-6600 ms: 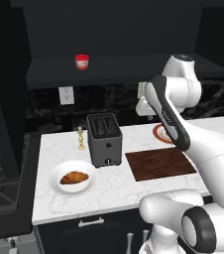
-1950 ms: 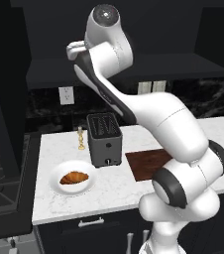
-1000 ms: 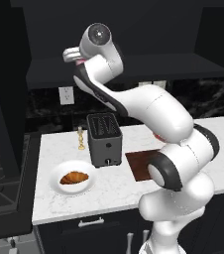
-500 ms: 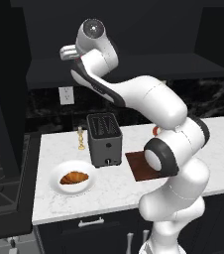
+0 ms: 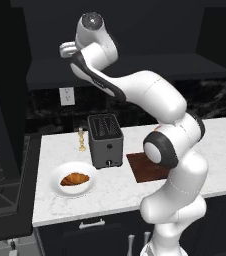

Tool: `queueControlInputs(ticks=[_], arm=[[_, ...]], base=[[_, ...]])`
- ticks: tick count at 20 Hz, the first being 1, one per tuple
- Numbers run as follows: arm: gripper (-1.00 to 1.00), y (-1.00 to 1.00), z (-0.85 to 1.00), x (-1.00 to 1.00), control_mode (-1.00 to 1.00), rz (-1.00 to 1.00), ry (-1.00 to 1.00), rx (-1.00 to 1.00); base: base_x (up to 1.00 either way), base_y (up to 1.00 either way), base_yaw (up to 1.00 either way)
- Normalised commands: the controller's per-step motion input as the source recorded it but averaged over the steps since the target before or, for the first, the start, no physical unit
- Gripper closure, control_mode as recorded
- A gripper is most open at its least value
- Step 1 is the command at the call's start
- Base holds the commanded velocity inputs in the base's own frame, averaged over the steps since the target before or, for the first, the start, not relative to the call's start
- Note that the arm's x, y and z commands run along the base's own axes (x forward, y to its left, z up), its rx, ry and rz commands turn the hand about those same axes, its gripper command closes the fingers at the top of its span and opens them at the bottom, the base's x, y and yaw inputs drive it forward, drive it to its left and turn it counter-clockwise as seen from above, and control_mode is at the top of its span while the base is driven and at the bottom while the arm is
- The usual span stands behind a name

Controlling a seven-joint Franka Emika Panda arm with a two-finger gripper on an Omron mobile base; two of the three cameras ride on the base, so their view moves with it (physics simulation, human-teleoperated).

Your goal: From the different types of pastries on the counter, select a croissant and place it on the cutting board. Then retrieve a jar of jam from the cabinet and place it alongside the croissant on the cutting board.

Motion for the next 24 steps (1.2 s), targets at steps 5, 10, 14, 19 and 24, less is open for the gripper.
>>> queueControlInputs(ticks=[5, 10, 14, 19, 24], arm=[[-1.0, 0.0, -0.12, 0.0, -1.0, 0.0, 0.0, 0.0], [-1.0, -0.02, -0.21, 0.0, -1.0, 0.0, 0.0, 0.0], [-1.0, -0.1, -0.24, 0.0, -1.0, 0.0, 0.0, 0.0], [-1.0, -0.11, -0.16, 0.01, -1.0, 0.0, 0.0, 0.0], [-1.0, 0.0, -0.18, 0.38, -1.0, 0.0, 0.0, 0.0]], base=[[0.0, 0.0, 0.0], [0.0, 0.0, 0.0], [0.0, 0.0, 0.0], [0.0, 0.0, 0.0], [0.0, 0.0, 0.0]])
